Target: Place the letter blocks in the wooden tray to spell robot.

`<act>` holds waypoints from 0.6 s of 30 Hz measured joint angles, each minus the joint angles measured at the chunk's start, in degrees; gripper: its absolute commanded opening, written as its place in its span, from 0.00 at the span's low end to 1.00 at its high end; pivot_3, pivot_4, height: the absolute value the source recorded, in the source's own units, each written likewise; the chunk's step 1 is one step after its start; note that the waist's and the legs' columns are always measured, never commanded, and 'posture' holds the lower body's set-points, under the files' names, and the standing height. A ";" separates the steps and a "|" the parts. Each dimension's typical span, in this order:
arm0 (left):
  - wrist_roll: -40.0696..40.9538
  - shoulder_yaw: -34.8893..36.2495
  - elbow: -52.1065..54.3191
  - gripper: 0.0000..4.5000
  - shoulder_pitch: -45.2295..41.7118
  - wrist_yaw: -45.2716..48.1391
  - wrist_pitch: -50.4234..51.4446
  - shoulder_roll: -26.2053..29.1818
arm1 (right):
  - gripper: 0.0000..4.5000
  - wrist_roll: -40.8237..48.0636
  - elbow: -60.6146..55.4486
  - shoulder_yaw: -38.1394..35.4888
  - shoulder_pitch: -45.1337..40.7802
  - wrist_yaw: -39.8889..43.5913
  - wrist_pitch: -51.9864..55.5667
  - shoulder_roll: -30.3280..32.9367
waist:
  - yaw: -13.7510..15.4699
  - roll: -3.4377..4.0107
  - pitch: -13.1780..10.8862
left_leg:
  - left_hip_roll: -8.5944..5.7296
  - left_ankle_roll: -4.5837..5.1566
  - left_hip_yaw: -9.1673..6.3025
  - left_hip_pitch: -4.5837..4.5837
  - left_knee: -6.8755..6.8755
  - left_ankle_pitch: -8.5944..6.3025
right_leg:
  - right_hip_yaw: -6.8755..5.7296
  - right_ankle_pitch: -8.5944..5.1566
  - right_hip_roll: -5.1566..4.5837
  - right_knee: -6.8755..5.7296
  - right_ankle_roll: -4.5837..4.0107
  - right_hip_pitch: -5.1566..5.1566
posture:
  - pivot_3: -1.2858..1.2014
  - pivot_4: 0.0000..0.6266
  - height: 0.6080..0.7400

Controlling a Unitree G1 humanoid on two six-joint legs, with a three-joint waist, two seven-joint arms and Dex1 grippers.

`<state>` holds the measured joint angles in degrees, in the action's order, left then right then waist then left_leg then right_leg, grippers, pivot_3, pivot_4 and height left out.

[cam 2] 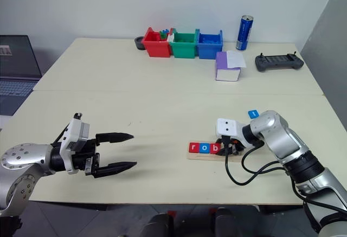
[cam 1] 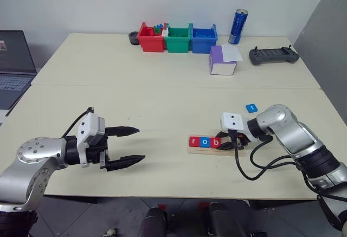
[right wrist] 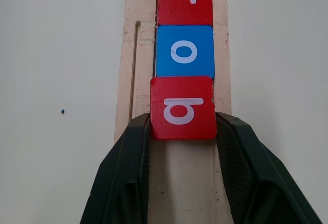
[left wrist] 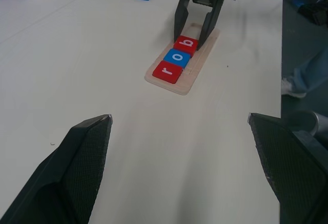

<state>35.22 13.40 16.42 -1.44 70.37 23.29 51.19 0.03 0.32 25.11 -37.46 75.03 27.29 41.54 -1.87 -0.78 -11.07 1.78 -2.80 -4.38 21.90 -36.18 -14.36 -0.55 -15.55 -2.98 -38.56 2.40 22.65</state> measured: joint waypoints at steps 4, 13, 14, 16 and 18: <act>-0.06 0.00 0.00 1.00 0.02 -0.02 0.00 0.00 | 0.70 0.43 -0.16 -0.01 -0.01 0.35 0.78 -0.17 | -0.01 0.00 0.00 | 0.00 0.00 0.00 -0.01 0.00 0.00 | 0.00 0.00 0.00 0.00 0.00 0.00 | 0.52 0.24 1.00; -0.09 0.00 0.00 1.00 0.22 -0.21 -0.02 0.00 | 0.99 2.24 -0.01 -1.98 -0.27 1.70 0.69 2.16 | 0.04 0.00 0.00 | 0.00 0.00 0.00 0.02 0.00 0.00 | 0.00 0.00 0.00 0.01 0.00 0.01 | 0.52 0.24 1.00; -0.10 0.01 0.00 1.00 0.28 -0.20 -0.03 0.00 | 0.99 3.13 -0.06 -3.05 -0.40 2.23 0.69 3.01 | 0.04 0.00 0.00 | 0.00 0.00 0.00 0.02 0.01 0.00 | 0.00 0.00 0.00 0.02 0.00 0.00 | 0.52 0.24 1.00; -0.10 0.01 0.00 1.00 0.42 -0.19 -0.04 0.00 | 0.99 4.44 -0.14 -5.37 -0.83 2.66 0.72 4.05 | 0.02 0.00 0.00 | 0.00 0.00 0.00 0.01 0.01 0.00 | 0.00 0.00 0.00 0.01 -0.01 0.00 | 0.52 0.24 1.00; -0.09 0.02 0.00 1.00 0.46 -0.14 -0.08 0.00 | 0.99 6.02 -0.38 -7.59 -1.07 2.72 0.81 4.73 | -0.01 0.00 0.00 | 0.00 0.00 0.00 0.00 0.03 0.00 | 0.00 0.00 0.00 0.01 0.00 0.00 | 0.52 0.24 1.00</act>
<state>35.13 13.42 16.41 -0.98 70.24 23.21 51.19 6.04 -0.06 17.53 -38.53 77.74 28.09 46.27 -1.88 -0.78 -11.07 1.78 -2.80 -4.38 21.90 -36.15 -14.36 -0.55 -15.55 -2.98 -38.56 2.40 22.66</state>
